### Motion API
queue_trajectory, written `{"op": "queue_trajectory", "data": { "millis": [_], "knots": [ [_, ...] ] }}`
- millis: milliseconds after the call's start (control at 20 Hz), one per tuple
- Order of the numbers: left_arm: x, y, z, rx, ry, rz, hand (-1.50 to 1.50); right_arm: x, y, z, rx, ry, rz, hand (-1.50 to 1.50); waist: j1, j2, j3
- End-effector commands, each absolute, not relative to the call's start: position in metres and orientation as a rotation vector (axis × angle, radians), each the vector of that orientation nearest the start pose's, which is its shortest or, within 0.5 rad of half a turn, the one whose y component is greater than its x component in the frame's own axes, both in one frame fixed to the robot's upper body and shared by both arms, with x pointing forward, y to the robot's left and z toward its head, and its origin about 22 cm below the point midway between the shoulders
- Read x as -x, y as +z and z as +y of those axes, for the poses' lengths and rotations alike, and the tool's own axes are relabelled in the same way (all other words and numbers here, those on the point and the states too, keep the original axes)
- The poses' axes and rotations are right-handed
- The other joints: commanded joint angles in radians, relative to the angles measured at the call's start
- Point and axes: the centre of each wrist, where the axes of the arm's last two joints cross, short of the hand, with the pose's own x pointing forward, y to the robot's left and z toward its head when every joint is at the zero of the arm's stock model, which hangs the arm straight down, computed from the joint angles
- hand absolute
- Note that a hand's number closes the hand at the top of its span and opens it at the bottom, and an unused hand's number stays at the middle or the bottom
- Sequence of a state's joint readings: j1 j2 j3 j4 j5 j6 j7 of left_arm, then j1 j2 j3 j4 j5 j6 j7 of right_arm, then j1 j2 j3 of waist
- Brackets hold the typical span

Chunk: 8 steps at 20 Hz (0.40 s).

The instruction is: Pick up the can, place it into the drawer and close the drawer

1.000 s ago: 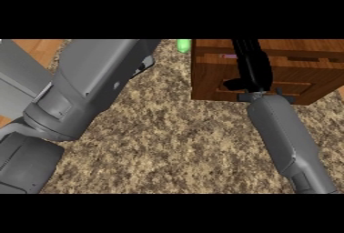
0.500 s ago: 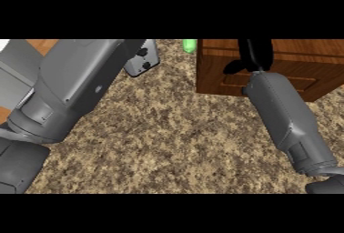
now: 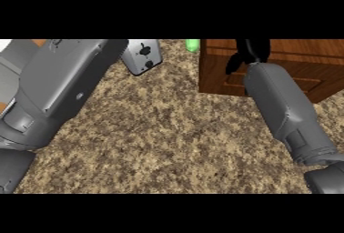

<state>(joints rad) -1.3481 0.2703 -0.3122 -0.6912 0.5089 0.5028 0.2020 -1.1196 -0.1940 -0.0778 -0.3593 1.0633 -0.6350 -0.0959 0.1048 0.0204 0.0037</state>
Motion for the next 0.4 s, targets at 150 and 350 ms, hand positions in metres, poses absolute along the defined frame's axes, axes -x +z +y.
{"op": "queue_trajectory", "data": {
  "millis": [150, 350],
  "knots": [
    [-0.439, 0.242, 0.111, -0.041, -0.023, -1.689, -1.5, -0.472, 0.151, -0.163, 1.161, 0.666, -1.938, -1.5, 0.027, -0.012, -0.002],
    [-0.435, 0.258, 0.127, -0.048, -0.021, -1.705, -1.5, -0.469, 0.131, -0.164, 1.148, 0.662, -1.947, -1.5, 0.022, -0.006, -0.002]
  ]
}}
